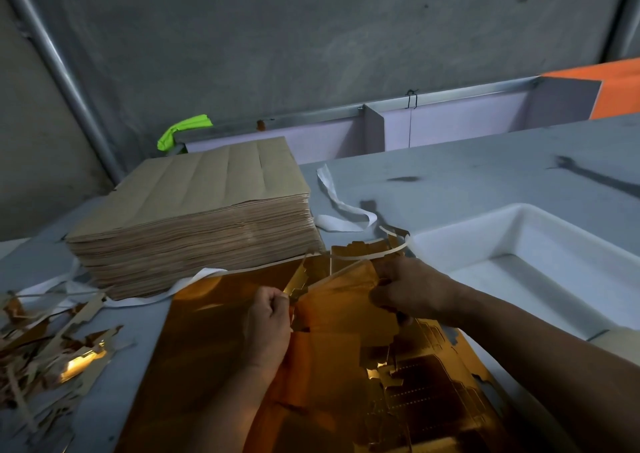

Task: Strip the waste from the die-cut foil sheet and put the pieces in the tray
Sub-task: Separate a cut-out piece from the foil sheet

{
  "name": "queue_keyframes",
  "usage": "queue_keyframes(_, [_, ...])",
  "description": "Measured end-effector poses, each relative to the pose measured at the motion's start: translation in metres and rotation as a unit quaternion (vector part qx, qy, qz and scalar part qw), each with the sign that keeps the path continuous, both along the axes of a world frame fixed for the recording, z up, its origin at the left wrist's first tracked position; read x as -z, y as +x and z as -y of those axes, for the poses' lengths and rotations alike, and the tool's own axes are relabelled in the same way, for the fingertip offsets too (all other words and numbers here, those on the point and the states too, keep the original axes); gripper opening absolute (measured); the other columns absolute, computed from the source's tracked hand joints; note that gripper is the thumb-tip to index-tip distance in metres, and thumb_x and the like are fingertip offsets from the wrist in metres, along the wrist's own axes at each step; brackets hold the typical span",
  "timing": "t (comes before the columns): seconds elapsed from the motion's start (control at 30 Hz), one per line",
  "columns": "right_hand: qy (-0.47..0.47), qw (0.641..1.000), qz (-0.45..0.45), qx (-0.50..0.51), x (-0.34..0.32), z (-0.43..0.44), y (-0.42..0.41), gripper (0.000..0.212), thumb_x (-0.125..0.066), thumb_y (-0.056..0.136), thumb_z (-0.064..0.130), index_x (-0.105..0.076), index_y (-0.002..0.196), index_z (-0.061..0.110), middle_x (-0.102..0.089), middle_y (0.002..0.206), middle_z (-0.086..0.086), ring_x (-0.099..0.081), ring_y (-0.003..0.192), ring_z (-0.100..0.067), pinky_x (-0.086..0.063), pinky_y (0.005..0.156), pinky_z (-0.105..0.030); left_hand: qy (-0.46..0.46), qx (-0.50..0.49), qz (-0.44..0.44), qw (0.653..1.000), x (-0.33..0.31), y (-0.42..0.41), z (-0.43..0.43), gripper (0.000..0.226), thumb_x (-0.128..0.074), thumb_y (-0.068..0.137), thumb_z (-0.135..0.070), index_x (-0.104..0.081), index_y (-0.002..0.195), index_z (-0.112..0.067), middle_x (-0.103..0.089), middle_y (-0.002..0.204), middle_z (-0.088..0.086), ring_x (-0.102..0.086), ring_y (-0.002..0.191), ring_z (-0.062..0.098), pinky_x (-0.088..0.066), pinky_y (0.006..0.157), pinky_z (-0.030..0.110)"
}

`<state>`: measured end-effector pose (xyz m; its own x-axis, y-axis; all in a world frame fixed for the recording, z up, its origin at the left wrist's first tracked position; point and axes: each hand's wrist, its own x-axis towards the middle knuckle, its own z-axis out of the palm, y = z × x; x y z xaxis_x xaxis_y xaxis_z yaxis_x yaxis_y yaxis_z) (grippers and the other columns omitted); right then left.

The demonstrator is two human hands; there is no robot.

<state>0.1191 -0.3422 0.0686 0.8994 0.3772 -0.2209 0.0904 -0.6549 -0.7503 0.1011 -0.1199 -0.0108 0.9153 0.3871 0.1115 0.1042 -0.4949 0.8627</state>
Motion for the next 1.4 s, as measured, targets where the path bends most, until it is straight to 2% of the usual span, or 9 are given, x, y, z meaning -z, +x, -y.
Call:
queue_keyframes(0.1, [0.012,1.000,0.002,0.022,-0.001,-0.001,0.000,0.003,-0.056,0.097,0.017,-0.054,0.097,0.019,-0.054,0.084,0.001,-0.064,0.071,-0.022,-0.049,0.055,-0.022,0.000,-0.021,0.004,1.000,0.000,0.001,0.001,0.014,-0.043,0.103,-0.026,-0.054,0.096,-0.020,-0.060,0.084,0.002,-0.057,0.070,0.011,-0.039,0.055,0.019])
queue_keyframes(0.3, [0.028,0.999,0.012,0.045,-0.001,-0.002,0.002,0.038,-0.053,0.100,0.016,-0.048,0.137,0.013,-0.053,0.093,0.000,-0.066,0.071,-0.025,-0.053,0.059,-0.025,-0.022,-0.042,0.020,0.999,0.001,0.001,0.000,0.014,-0.044,0.102,-0.025,-0.052,0.091,-0.024,-0.061,0.083,0.003,-0.057,0.070,0.012,-0.039,0.055,0.020])
queue_keyframes(0.7, [0.102,0.990,0.001,0.095,0.002,0.001,0.009,0.050,-0.056,0.097,0.012,-0.037,0.142,0.022,-0.053,0.114,-0.009,-0.068,0.071,-0.026,-0.055,0.054,-0.025,-0.174,-0.053,0.010,0.983,-0.008,0.001,-0.002,0.011,-0.045,0.103,-0.016,-0.054,0.099,-0.020,-0.064,0.088,0.009,-0.063,0.069,0.019,-0.048,0.056,0.025])
queue_keyframes(0.87, [0.155,0.983,-0.012,0.102,0.002,0.003,0.010,0.035,-0.057,0.098,0.016,-0.040,0.125,0.031,-0.055,0.111,-0.009,-0.071,0.082,-0.034,-0.063,0.069,-0.043,-0.110,-0.062,-0.030,0.992,-0.011,0.010,-0.002,0.016,-0.051,0.100,-0.013,-0.053,0.115,-0.017,-0.063,0.097,0.005,-0.064,0.077,0.018,-0.051,0.060,0.027])
queue_keyframes(1.0, [0.179,0.979,-0.012,0.100,0.004,0.006,0.012,0.037,-0.058,0.098,0.017,-0.041,0.127,0.032,-0.057,0.109,-0.008,-0.071,0.080,-0.032,-0.062,0.064,-0.035,0.057,-0.071,-0.066,0.994,-0.019,0.012,0.000,0.028,-0.056,0.097,-0.020,-0.051,0.124,-0.021,-0.056,0.115,-0.003,-0.059,0.099,0.016,-0.050,0.076,0.029])
queue_keyframes(1.1, [0.192,0.977,-0.015,0.087,0.004,0.007,0.012,0.035,-0.058,0.097,0.016,-0.044,0.123,0.035,-0.058,0.108,-0.009,-0.071,0.082,-0.034,-0.062,0.064,-0.036,0.072,-0.080,-0.027,0.994,-0.027,0.013,0.003,0.023,-0.051,0.099,-0.031,-0.053,0.121,-0.022,-0.055,0.111,-0.004,-0.057,0.097,0.016,-0.045,0.074,0.029])
queue_keyframes(1.2, [0.208,0.976,-0.016,0.063,0.003,0.008,0.011,0.033,-0.058,0.097,0.016,-0.047,0.108,0.045,-0.059,0.107,-0.011,-0.071,0.085,-0.037,-0.063,0.068,-0.041,-0.095,-0.023,-0.022,0.995,-0.040,0.014,0.009,0.027,-0.047,0.101,-0.040,-0.058,0.114,-0.018,-0.064,0.096,0.001,-0.062,0.087,0.017,-0.046,0.064,0.029])
queue_keyframes(1.3, [0.220,0.974,-0.023,0.054,0.003,0.008,0.011,0.040,-0.059,0.096,0.014,-0.045,0.119,0.044,-0.057,0.111,-0.012,-0.070,0.088,-0.038,-0.062,0.072,-0.046,-0.328,0.018,-0.087,0.940,-0.054,0.012,0.015,0.027,-0.059,0.095,-0.037,-0.059,0.113,-0.017,-0.066,0.105,0.010,-0.064,0.096,0.026,-0.048,0.064,0.032])
queue_keyframes(1.4, [0.236,0.970,-0.034,0.053,0.002,0.008,0.011,0.052,-0.061,0.095,0.013,-0.043,0.132,0.045,-0.054,0.113,-0.011,-0.069,0.087,-0.035,-0.062,0.067,-0.041,-0.396,0.030,-0.104,0.912,-0.055,0.012,0.016,0.035,-0.069,0.086,-0.016,-0.058,0.118,-0.011,-0.064,0.105,0.010,-0.061,0.093,0.024,-0.048,0.064,0.032])
